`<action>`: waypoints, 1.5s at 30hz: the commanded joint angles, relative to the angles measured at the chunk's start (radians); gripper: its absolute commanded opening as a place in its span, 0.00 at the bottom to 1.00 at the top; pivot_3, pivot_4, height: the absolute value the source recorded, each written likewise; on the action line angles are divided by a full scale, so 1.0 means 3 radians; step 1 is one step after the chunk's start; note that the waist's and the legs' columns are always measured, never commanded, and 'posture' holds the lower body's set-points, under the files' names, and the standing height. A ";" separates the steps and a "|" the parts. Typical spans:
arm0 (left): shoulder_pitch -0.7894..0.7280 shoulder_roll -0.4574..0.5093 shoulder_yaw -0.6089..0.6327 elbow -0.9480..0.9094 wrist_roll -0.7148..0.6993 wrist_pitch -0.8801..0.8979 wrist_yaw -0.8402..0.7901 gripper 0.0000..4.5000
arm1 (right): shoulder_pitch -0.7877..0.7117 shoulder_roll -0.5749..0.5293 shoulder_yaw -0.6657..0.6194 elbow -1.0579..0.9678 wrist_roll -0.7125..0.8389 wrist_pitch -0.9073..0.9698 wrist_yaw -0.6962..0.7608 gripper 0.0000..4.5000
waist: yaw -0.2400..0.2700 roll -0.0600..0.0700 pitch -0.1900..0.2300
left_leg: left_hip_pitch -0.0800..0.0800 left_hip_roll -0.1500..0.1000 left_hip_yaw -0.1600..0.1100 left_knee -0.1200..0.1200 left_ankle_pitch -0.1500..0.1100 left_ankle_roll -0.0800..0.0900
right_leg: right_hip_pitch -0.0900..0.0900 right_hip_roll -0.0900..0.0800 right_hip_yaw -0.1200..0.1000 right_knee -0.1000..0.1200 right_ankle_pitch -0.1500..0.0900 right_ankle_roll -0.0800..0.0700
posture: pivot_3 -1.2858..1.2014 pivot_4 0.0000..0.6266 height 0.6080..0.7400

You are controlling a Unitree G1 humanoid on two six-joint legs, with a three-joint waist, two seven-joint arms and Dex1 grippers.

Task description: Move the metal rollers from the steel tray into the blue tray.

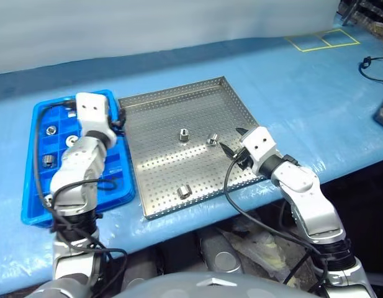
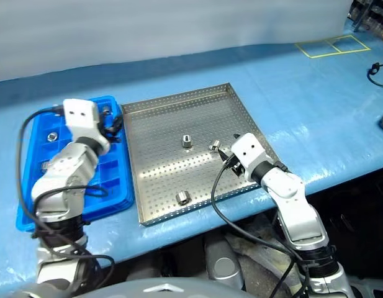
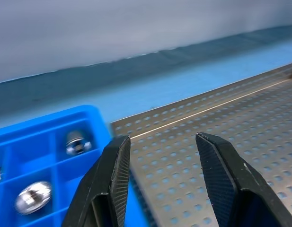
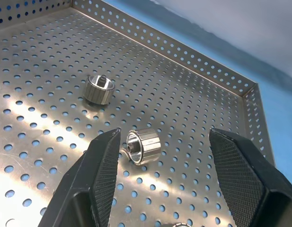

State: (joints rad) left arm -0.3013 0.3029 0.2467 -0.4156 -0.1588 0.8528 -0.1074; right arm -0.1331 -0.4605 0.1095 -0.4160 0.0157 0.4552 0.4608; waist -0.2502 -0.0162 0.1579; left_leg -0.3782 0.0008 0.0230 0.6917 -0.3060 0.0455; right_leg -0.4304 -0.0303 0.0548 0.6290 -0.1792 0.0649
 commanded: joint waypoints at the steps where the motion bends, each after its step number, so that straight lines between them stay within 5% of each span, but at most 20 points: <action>1: 0.0152 0.0152 0.0162 -0.0472 -0.0005 0.0251 0.0015 0.52 | -0.0090 0.0009 0.0000 -0.0005 0.0017 -0.0100 0.0040 0.70 | 0.0039 0.0000 0.0000 | 0.0000 0.0000 0.0000 0.0000 0.0000 0.0000 | 0.0000 0.0000 0.0000 0.0000 0.0000 0.0000 | 0.43 0.24 1.00; 8: 0.0519 0.0316 0.0405 -0.0808 -0.0008 0.0522 -0.0020 0.52 | -0.0165 0.0022 0.0041 0.0095 0.0020 -0.0150 0.0094 0.70 | 0.0157 0.0000 0.0000 | 0.0000 -0.0001 -0.0002 0.0000 -0.0001 -0.0001 | -0.0001 -0.0003 -0.0003 0.0000 0.0000 -0.0001 | 0.44 0.24 1.00; 13: 0.0555 0.0150 0.0420 -0.0876 -0.0150 0.0474 -0.0049 0.52 | -0.0208 0.0034 0.0086 0.0162 0.0019 -0.0182 0.0124 0.70 | 0.0251 0.0000 0.0000 | 0.0000 -0.0001 -0.0002 0.0000 0.0000 -0.0002 | -0.0001 -0.0006 -0.0006 0.0000 0.0000 -0.0003 | 0.45 0.24 1.00; 24: -0.0279 -0.0485 -0.0858 0.0142 -0.0303 -0.0016 -0.0413 0.52 | -0.0175 0.0069 -0.0054 0.0053 -0.0038 -0.0154 -0.0041 0.70 | 0.0410 0.0000 -0.0002 | -0.0001 -0.0029 -0.0002 0.0000 0.0002 0.0009 | 0.0004 -0.0042 -0.0027 -0.0002 0.0004 0.0000 | 0.41 0.24 1.00; 27: -0.0615 -0.0593 -0.1147 0.0703 -0.0220 -0.0192 -0.0533 0.52 | -0.0047 0.0050 -0.0161 -0.0102 -0.0062 -0.0105 -0.0134 0.70 | 0.0358 0.0001 -0.0003 | -0.0002 -0.0031 -0.0001 0.0001 0.0001 0.0014 | 0.0004 -0.0042 -0.0026 -0.0004 0.0005 0.0002 | 0.37 0.24 1.00; 34: -0.1092 -0.0810 -0.1431 0.1829 -0.0074 -0.0473 -0.0685 0.99 | 0.0412 0.0038 -0.0432 -0.0483 -0.0107 0.0005 -0.0314 0.70 | 0.0026 0.0014 -0.0011 | -0.0008 -0.0035 0.0002 0.0002 -0.0010 0.0034 | 0.0004 -0.0044 -0.0021 -0.0008 -0.0003 0.0017 | 0.32 0.24 1.00; 45: -0.1205 -0.0908 -0.1477 0.2307 0.0192 -0.0695 -0.0590 0.99 | 0.0467 0.0075 -0.0431 -0.0507 -0.0132 0.0035 -0.0351 0.70 | -0.0533 0.0014 -0.0010 | 0.0000 -0.0038 0.0016 0.0005 -0.0013 0.0043 | 0.0009 -0.0037 0.0011 -0.0006 -0.0006 0.0039 | 0.33 0.24 1.00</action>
State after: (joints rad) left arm -0.6493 0.0315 -0.2075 0.3028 -0.1153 0.6707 -0.2929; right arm 0.0190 -0.4380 -0.0119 -0.5397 -0.0239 0.4685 0.3626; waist -0.4101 -0.0121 0.1548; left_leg -0.3778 -0.0105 0.0286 0.6932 -0.3096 0.0587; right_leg -0.4276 -0.0411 0.0595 0.6271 -0.1808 0.0772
